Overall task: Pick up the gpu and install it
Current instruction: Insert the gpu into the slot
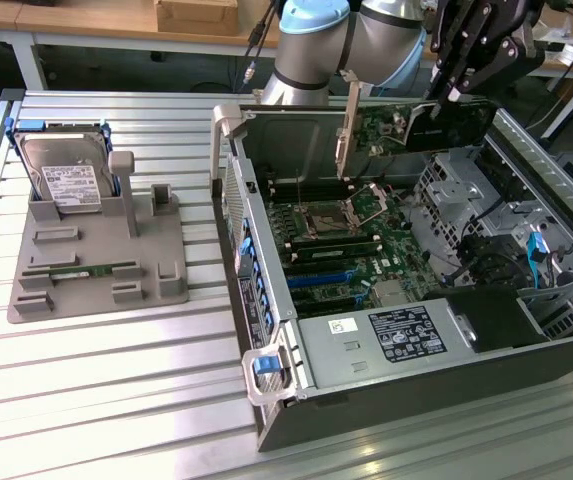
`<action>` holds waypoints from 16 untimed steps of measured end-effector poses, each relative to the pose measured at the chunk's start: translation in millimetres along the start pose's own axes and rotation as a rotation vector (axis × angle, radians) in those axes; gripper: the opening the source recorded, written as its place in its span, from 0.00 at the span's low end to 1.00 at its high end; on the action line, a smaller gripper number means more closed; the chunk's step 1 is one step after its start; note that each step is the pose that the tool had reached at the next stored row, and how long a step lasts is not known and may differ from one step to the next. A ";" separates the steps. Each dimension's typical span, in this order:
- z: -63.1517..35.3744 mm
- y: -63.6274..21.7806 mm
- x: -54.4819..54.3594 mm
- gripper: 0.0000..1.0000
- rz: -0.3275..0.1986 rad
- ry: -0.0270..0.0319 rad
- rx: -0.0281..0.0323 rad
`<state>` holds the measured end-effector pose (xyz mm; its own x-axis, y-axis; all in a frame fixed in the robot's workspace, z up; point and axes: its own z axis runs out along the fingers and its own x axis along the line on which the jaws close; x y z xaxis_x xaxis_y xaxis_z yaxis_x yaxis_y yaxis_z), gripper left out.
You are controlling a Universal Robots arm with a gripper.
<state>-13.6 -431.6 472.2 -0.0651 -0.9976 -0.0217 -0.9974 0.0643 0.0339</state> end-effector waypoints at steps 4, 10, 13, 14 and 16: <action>0.7 0.0 0.0 0.27 0.083 -0.0029 0.0019; 0.7 0.0 0.0 0.27 0.083 -0.0029 0.0018; 0.7 0.0 0.0 0.27 0.083 -0.0029 0.0019; 0.7 0.0 0.0 0.27 0.083 -0.0028 0.0018; 2.2 -0.1 0.0 0.27 0.083 -0.0029 0.0019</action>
<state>-13.6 -431.6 470.1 -0.1475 -0.9888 -0.0218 -0.9886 0.1467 0.0339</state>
